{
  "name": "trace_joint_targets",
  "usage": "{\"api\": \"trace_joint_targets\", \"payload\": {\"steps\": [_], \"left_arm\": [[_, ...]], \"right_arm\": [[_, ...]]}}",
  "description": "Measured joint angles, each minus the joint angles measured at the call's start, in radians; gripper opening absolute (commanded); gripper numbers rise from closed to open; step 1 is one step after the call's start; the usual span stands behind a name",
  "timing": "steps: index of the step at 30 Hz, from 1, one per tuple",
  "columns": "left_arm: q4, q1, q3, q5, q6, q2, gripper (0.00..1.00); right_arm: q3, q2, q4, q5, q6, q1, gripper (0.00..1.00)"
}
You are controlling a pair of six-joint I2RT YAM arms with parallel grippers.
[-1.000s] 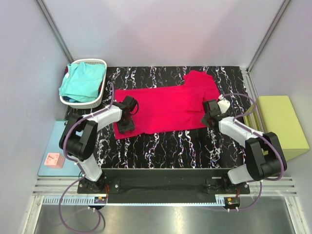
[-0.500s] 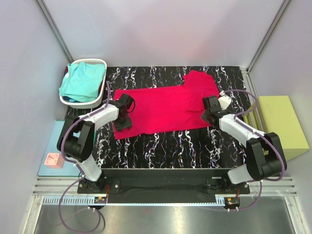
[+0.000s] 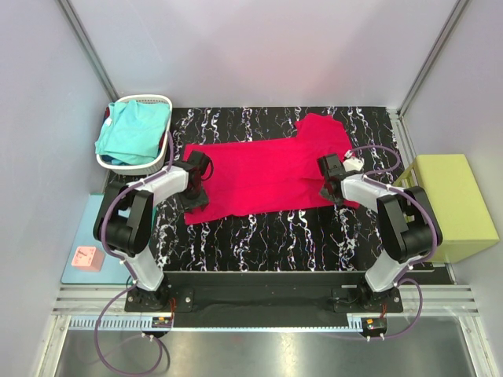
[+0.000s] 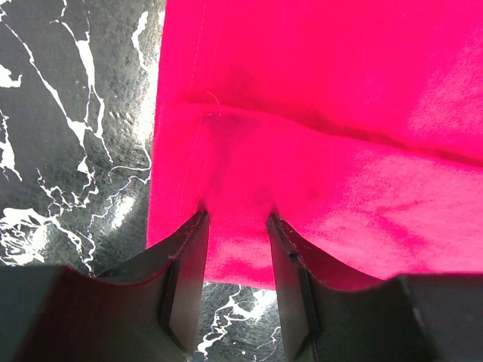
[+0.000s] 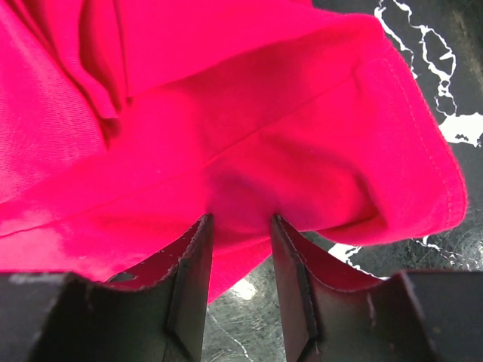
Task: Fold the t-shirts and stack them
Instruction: Fold the flattened tshirt in 1/3 of the way
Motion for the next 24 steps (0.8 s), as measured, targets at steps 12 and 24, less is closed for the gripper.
{"api": "trace_joint_targets", "payload": {"steps": [12, 24], "left_arm": [[-0.01, 0.032, 0.006, 0.013, 0.032, 0.003, 0.4], [-0.009, 0.037, 0.009, 0.026, 0.033, 0.007, 0.42]], "right_arm": [[-0.002, -0.008, -0.049, -0.022, 0.009, 0.0, 0.52], [-0.043, -0.192, -0.078, 0.0, 0.008, 0.0, 0.64]]}}
